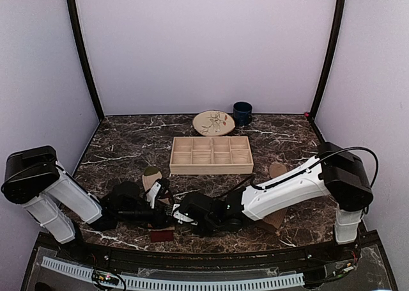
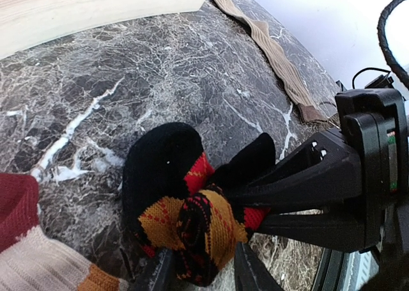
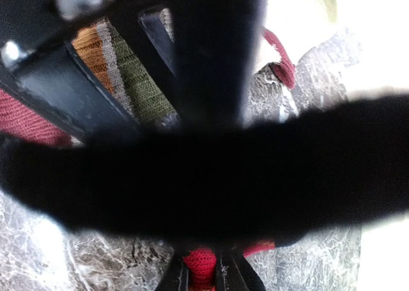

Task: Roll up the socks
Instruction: Roll the sock at the center of the board.

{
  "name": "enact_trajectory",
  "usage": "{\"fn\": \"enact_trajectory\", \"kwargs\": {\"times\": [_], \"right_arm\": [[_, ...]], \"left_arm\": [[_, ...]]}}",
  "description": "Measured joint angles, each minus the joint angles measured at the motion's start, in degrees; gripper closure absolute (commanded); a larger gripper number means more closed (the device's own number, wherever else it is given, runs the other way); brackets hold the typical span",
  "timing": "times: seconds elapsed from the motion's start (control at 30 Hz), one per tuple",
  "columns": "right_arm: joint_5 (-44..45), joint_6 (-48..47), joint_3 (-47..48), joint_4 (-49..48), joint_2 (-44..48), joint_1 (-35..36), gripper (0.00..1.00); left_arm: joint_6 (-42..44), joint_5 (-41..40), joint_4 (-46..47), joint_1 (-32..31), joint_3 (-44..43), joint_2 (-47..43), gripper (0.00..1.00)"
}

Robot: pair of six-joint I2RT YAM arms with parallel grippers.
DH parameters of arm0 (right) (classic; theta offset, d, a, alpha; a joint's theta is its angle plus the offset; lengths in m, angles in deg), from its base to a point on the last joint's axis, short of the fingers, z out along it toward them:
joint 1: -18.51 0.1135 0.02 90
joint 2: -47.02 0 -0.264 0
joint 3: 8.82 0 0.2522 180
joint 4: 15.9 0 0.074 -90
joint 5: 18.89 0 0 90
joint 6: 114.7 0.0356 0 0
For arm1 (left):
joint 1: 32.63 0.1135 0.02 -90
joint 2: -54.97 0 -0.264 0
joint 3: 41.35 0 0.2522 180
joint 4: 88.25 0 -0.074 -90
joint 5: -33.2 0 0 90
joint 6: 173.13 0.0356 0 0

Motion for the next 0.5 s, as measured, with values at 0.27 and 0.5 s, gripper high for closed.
{"fn": "enact_trajectory", "kwargs": {"times": [0.27, 0.5], "right_arm": [[-4.83, 0.81, 3.54, 5.09, -0.52, -1.22, 1.0], [-10.16, 1.07, 5.31, 8.2, -0.52, -2.43, 1.0]], "left_arm": [[0.63, -1.49, -0.68, -0.02, 2.01, -4.2, 0.65], [1.27, -2.29, -1.88, 0.0, 2.19, -6.12, 0.64]]}}
